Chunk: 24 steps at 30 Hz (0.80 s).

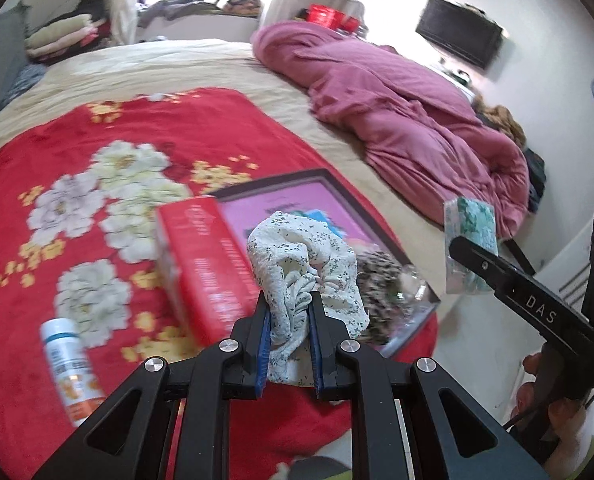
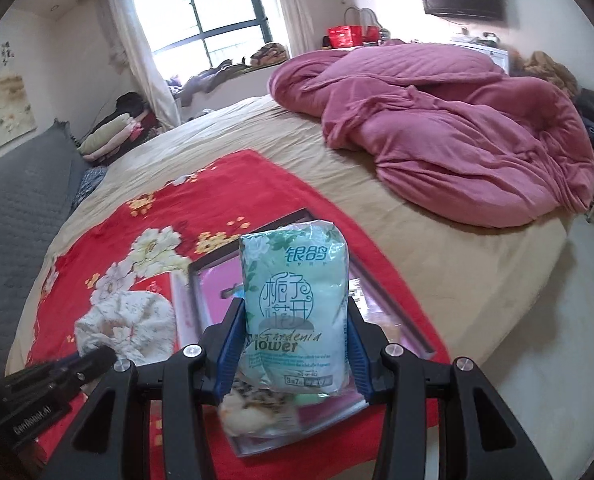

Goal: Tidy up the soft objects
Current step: 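Lift the white scrunchie and green tissue pack and carry both over the tray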

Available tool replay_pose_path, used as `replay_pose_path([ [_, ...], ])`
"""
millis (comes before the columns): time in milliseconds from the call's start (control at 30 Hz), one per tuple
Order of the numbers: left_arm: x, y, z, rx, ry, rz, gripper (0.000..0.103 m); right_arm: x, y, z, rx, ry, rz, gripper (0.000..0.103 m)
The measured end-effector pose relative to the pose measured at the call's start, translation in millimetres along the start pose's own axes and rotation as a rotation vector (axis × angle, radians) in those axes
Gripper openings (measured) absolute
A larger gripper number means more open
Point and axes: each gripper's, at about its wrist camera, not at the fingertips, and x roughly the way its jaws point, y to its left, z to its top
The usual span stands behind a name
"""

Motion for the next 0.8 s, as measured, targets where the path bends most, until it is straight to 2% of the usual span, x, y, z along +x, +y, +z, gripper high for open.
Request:
replay_pose_path([
  [233, 35.7, -39.0, 0.2, 0.06, 0.048, -0.029, 0.017, 8.0, -28.7, 6.9, 0.017, 0.009, -0.012, 0.047],
  [467, 63.6, -50.0, -0.9, 0.083, 0.094, -0.03, 0.017, 24.6, -35.8, 14.0, 0.004, 0.018, -0.013, 0.047],
  [633, 78.7, -49.4, -2.2, 0.087, 0.115, -0.021, 0.017, 48.2, -35.1, 24.1, -0.014, 0.031, -0.015, 0.047],
  [800, 90.0, -48.0, -2.5, 0.092, 0.13, -0.012, 0.017, 93.0, -32.6, 35.9, -0.039, 0.111, 0.002, 0.047],
])
